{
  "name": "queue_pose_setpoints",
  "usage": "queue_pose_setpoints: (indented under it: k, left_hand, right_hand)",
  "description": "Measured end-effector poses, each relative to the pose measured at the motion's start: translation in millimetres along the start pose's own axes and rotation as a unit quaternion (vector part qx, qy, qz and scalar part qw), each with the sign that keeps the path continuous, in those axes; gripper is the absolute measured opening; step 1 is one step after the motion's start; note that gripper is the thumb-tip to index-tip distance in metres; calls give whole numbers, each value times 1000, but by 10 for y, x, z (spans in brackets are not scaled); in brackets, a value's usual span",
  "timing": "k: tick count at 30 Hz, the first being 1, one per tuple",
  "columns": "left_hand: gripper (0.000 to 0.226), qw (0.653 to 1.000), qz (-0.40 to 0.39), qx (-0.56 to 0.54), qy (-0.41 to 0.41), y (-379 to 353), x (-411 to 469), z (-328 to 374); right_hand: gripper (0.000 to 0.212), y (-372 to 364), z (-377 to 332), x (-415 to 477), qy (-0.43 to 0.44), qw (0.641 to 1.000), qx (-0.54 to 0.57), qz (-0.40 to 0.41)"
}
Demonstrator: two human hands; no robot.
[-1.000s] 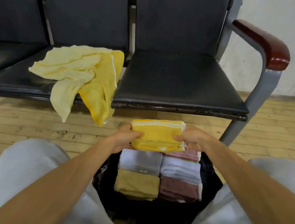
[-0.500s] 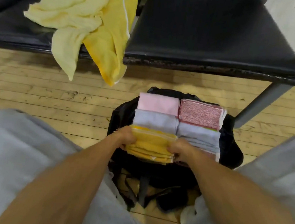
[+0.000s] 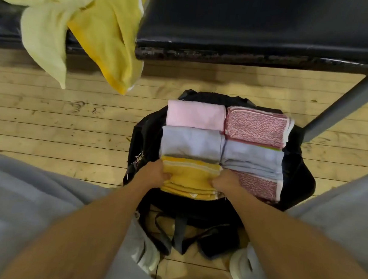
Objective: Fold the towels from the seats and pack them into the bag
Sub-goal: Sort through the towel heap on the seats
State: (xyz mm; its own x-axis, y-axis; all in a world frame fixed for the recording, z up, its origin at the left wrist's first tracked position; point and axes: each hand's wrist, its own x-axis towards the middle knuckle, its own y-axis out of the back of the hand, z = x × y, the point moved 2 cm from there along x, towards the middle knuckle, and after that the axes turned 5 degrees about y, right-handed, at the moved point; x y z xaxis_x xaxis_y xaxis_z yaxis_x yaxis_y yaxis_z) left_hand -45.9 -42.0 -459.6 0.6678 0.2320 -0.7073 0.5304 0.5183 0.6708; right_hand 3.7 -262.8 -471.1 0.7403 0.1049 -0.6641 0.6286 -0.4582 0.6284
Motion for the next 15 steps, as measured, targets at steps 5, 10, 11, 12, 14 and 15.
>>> queue_pose_setpoints:
  k: [5,10,11,12,14,15]
  left_hand:
    - [42,997,18,75,4,275,-155,173]
    - [22,994,58,86,-41,849,-468,413]
    - [21,993,68,82,-57,991,-556,439]
    - [19,992,77,73,-74,1136,-647,458]
    - [15,988,85,31,-124,1427,-858,492]
    - [14,985,88,1,-152,1564,-964,498]
  right_hand:
    - [28,280,-107,-154,43,997,-69,11]
    - [32,766,-404,-443,111,978,-162,73]
    - [30,887,-499,-519,124,973,-178,73]
    - [25,1007,-600,-585,141,969,-189,75]
    - [11,1245,-840,-733,173,961,-198,88]
    - [13,1349,-964,-799,186,957,-198,97]
